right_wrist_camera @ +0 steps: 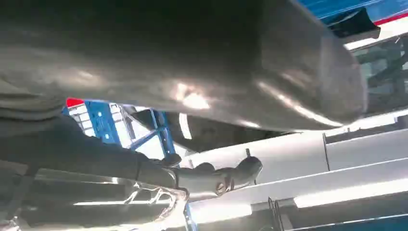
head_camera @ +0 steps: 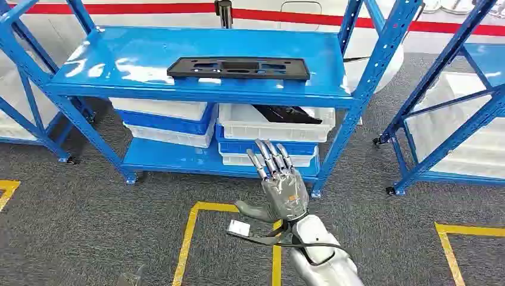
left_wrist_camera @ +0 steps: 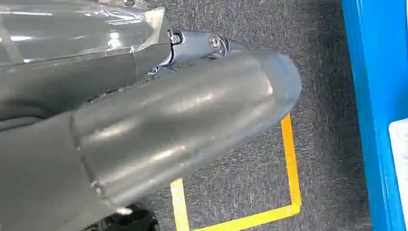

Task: Take the parts from the cabinet and place them on the table.

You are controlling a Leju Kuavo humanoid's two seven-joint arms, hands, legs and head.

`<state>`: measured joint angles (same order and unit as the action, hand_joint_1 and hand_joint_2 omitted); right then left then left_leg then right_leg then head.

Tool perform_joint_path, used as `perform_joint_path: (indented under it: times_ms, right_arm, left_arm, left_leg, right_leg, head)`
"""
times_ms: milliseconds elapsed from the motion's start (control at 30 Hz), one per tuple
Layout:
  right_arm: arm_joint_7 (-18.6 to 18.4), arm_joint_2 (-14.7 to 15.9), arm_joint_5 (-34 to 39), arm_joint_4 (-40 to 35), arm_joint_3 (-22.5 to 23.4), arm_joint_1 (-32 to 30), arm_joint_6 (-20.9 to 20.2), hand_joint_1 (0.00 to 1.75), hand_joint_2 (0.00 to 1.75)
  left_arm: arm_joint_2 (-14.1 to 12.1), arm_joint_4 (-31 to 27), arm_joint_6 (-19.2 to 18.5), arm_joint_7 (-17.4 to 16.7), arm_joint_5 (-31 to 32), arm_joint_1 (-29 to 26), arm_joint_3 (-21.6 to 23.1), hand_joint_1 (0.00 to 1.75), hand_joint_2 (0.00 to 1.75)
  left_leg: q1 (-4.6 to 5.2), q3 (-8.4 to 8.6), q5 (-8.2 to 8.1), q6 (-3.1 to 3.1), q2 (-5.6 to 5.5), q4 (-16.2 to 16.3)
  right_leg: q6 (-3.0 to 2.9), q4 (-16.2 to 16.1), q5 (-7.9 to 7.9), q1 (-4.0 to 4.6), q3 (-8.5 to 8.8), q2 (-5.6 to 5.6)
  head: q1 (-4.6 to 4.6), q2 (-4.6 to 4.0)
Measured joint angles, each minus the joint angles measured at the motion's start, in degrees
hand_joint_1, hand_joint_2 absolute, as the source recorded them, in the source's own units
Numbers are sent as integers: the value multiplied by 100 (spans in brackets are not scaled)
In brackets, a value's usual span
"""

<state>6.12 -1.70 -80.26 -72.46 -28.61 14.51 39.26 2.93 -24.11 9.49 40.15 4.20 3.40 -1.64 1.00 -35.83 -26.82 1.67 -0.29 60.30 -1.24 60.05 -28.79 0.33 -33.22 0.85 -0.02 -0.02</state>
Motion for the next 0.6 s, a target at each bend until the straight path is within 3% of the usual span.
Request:
perform_joint_path:
  times_ms: [100, 133, 167, 200, 233, 300, 367, 400, 433, 467, 500, 533, 567, 600]
  right_arm:
    - [0, -2, 0, 0, -2, -1, -9, 0, 0]
    - [0, -6, 2, 0, -2, 0, -15, 0, 0]
    - [0, -11, 2, -2, -4, 3, -20, 0, 0]
    - [0, -29, 4, -26, -4, -3, -20, 0, 0]
    - [0, -20, 9, -33, -4, -5, -20, 0, 0]
    - [0, -20, 11, -35, -15, 32, -31, 0, 0]
    - [0, 11, 11, -20, -20, -23, -35, 0, 0]
    - [0, 22, 20, -9, -20, -37, -35, 0, 0]
    - [0, 28, 28, 2, -24, -38, -35, 0, 0]
    - [0, 35, 39, 9, -31, -37, -37, 0, 0]
    - [0, 37, 70, 13, -35, -33, -35, 0, 0]
    - [0, 37, 77, 22, -37, -25, -35, 0, 0]
    - [0, 28, 92, 46, -48, -15, -35, 0, 0]
    - [4, 37, 107, 50, -46, -26, -28, 0, 0]
  left_arm:
    - [0, 9, -26, 0, -13, 20, 0, 0, 0]
    - [-6, 11, -33, 0, -28, 30, 0, 0, 0]
    - [-4, 11, -33, 0, -44, 35, -2, 0, 0]
    - [0, 11, -35, 0, -44, 40, 0, 0, 0]
    - [9, 11, -35, 2, -44, 42, -2, 0, 0]
    - [11, 13, -35, 0, -50, 58, -2, 0, 0]
    - [15, 20, -35, 0, -50, 53, -2, 0, 0]
    - [13, 31, -35, 0, -50, 49, -4, 0, 0]
    - [13, 42, -35, -2, -52, 42, -4, 0, 0]
    - [15, 44, -35, 0, -52, 39, -4, 0, 0]
    - [15, 46, -33, -2, -52, 40, -5, 0, 0]
    - [6, 46, -31, -2, -50, 42, -7, 0, 0]
    - [-24, 46, -7, -2, -50, 52, -20, 0, 0]
    - [-22, 48, 7, 0, -50, 52, -20, 0, 0]
  left_leg:
    - [1, 3, -1, 2, 0, 1]
    - [14, -5, -27, 36, -3, 29]
    - [13, 32, -16, 120, -5, -60]
    - [-16, 199, 56, 183, 0, -260]
    - [-76, 350, 139, 174, 10, -444]
    - [-119, 438, 173, 201, 24, -541]
    - [-137, 447, 148, 169, 18, -540]
    - [-160, 450, 131, 136, 12, -534]
    - [-189, 464, 112, 94, 8, -531]
    - [-231, 487, 84, 37, -1, -520]
    - [-279, 501, 34, -36, -11, -467]
    - [-272, 474, -44, -146, -14, -360]
    - [-271, 419, -111, -231, -17, -272]
    - [-258, 408, -123, -240, -31, -241]
  right_leg:
    - [1, -1, 0, 1, 5, 0]
    - [43, -67, 23, -62, 24, 4]
    - [92, -125, 40, -38, 60, 4]
    - [124, -216, 57, 47, 123, -4]
    - [119, -146, 37, 20, 126, -36]
    - [109, 464, -218, -2, -185, -32]
    - [161, 1224, -439, -94, -636, -33]
    - [223, 1319, -416, -150, -735, -37]
    - [318, 1148, -289, -212, -694, -44]
    - [433, 772, -83, -279, -534, -57]
    - [568, 250, 163, -344, -290, -78]
    - [682, -113, 244, -414, -150, -106]
    - [609, -44, 186, -324, -105, -20]
    - [456, 1, 163, -346, -137, -14]
  head:
    - [0, 0]
    - [0, 0]
    - [-7, 0]
    - [-15, 0]
    - [15, 0]
    - [37, 0]
    - [37, 0]
    - [33, 0]
    - [39, 0]
    - [31, 0]
    - [39, 0]
    - [46, 0]
    - [94, 0]
    - [43, 0]
